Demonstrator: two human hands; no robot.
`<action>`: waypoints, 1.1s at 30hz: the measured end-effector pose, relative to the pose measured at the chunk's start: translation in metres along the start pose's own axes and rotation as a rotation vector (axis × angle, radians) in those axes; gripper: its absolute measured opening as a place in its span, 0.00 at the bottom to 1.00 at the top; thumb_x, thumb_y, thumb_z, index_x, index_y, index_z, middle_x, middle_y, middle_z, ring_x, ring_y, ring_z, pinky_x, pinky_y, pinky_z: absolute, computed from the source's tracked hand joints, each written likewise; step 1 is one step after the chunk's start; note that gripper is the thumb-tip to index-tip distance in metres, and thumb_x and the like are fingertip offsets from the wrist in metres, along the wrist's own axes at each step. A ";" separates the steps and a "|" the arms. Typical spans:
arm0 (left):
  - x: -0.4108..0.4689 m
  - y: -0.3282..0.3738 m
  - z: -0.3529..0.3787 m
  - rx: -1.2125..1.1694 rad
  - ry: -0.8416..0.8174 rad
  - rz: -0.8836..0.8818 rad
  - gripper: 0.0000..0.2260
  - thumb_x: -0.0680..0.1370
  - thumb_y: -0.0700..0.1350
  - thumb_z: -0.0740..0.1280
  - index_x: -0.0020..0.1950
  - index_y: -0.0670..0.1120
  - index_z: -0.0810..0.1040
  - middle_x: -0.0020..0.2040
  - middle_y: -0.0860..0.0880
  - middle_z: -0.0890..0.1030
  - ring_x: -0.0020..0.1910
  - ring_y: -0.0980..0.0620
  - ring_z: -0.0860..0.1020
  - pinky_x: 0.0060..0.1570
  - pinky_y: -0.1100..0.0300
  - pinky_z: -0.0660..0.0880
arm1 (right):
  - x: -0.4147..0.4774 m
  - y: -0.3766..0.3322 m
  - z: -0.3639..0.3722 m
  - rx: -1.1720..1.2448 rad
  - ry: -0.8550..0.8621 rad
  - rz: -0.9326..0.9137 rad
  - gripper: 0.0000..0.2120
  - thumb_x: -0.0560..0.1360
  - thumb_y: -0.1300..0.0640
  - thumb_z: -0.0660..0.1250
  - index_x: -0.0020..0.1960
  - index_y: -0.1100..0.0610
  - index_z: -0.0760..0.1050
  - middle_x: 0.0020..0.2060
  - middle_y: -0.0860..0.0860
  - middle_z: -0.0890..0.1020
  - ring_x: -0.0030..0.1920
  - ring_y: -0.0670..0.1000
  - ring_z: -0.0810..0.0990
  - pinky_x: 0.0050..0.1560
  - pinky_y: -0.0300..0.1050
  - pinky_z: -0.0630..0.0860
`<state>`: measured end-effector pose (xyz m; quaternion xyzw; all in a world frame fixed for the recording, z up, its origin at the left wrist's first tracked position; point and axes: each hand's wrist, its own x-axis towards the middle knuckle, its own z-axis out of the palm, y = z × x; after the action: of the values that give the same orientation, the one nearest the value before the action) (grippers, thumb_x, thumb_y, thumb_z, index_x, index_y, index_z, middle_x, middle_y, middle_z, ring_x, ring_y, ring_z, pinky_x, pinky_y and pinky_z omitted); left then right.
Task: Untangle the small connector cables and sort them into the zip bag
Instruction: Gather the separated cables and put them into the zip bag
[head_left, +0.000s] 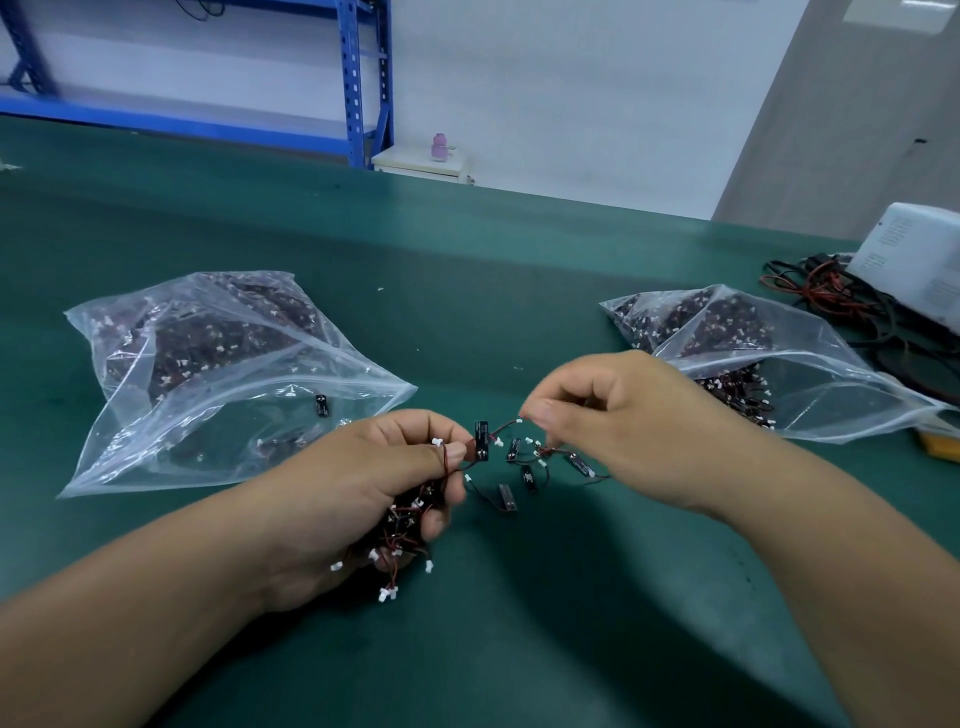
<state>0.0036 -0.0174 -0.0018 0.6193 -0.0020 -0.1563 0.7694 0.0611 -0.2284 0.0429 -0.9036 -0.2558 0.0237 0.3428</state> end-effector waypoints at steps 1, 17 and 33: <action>0.000 0.000 0.000 0.003 0.000 0.002 0.02 0.71 0.44 0.70 0.42 0.50 0.81 0.34 0.45 0.77 0.25 0.52 0.72 0.19 0.67 0.65 | -0.001 -0.003 0.004 0.034 -0.015 -0.028 0.08 0.75 0.50 0.69 0.43 0.52 0.83 0.35 0.46 0.82 0.31 0.42 0.75 0.35 0.38 0.73; 0.001 -0.002 -0.003 0.025 -0.013 0.002 0.05 0.77 0.39 0.68 0.46 0.47 0.83 0.36 0.44 0.79 0.25 0.52 0.73 0.20 0.65 0.66 | -0.005 -0.013 0.031 0.236 0.116 0.026 0.07 0.73 0.57 0.73 0.37 0.56 0.80 0.32 0.54 0.80 0.29 0.44 0.70 0.32 0.43 0.69; -0.001 0.000 0.000 0.059 0.013 -0.025 0.04 0.77 0.43 0.68 0.42 0.46 0.77 0.34 0.46 0.78 0.24 0.54 0.72 0.21 0.67 0.62 | -0.003 -0.014 0.019 0.394 0.171 0.126 0.07 0.76 0.60 0.70 0.39 0.57 0.82 0.26 0.46 0.82 0.21 0.45 0.68 0.23 0.34 0.66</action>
<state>0.0025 -0.0173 -0.0014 0.6427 0.0062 -0.1617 0.7489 0.0487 -0.2096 0.0366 -0.8320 -0.1596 0.0180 0.5310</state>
